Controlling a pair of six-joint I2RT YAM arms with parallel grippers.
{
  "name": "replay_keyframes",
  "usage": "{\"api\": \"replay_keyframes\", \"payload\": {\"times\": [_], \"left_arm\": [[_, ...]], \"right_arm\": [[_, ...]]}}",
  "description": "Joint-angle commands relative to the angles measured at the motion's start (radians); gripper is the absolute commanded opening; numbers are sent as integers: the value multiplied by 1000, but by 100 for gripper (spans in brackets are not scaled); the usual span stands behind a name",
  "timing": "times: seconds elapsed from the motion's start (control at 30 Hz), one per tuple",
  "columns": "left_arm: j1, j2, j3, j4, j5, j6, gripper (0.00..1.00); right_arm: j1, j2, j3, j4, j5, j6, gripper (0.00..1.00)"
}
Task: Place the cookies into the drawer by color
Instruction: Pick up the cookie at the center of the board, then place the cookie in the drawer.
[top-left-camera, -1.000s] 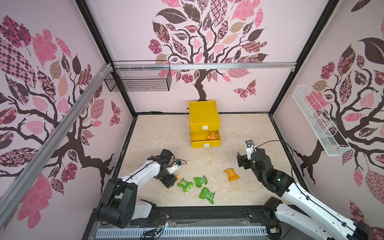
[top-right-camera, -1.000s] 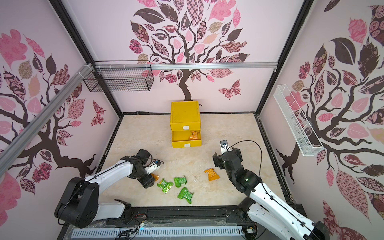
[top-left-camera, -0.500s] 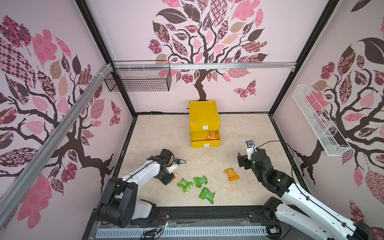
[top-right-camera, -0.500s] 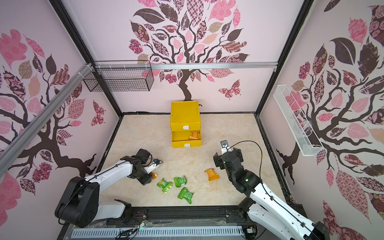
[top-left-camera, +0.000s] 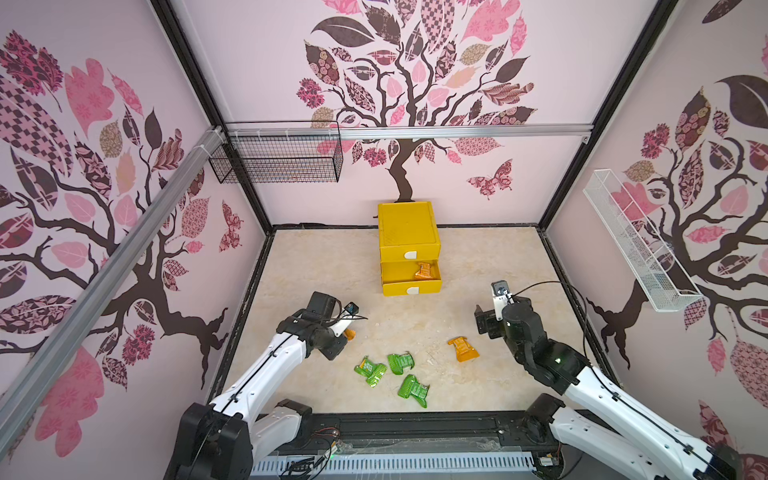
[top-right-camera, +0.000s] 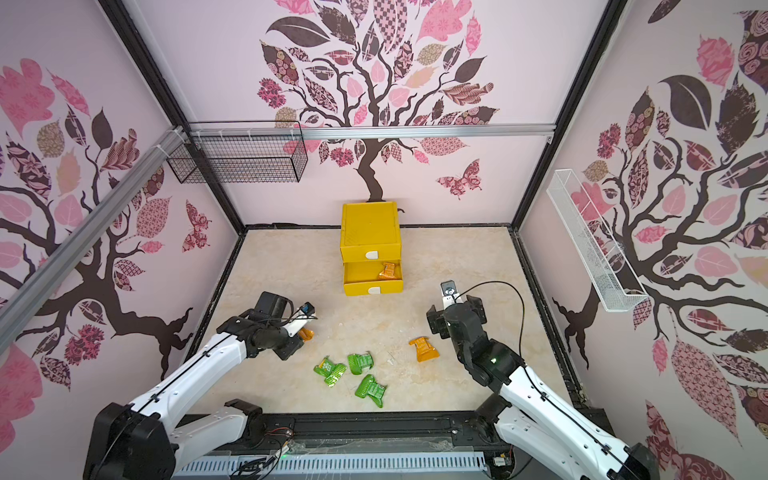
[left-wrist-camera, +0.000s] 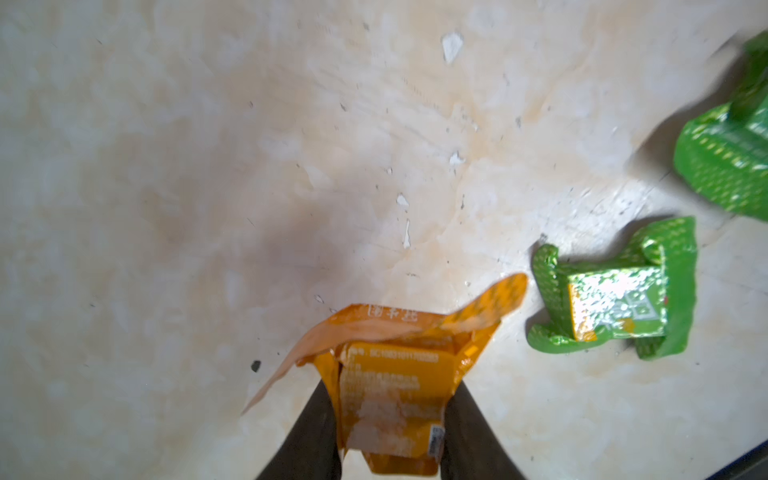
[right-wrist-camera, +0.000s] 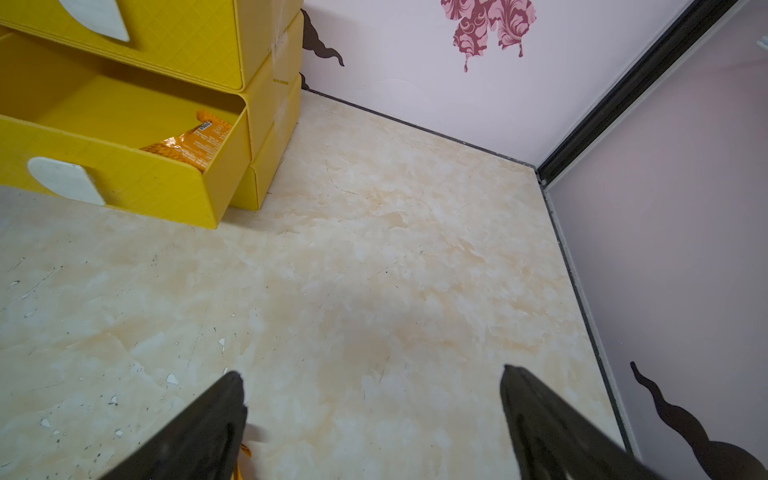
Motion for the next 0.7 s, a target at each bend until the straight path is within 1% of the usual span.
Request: {"api": "replay_keyframes", "payload": {"times": [0.0, 0.1, 0.2, 0.43, 0.67], "left_arm": [[-2, -15, 83, 75, 58, 8, 33], [-8, 3, 141, 134, 94, -2, 33], [-21, 46, 235, 140, 139, -22, 32], [-33, 191, 424, 194, 182, -105, 30], [-49, 315, 522, 276, 244, -190, 30]], "right_arm": [[-2, -13, 10, 12, 15, 3, 99], [-3, -26, 5, 11, 23, 8, 99], [-2, -33, -2, 13, 23, 0, 99], [-2, -31, -4, 19, 31, -11, 99], [-2, -35, -9, 23, 28, -12, 99]]}}
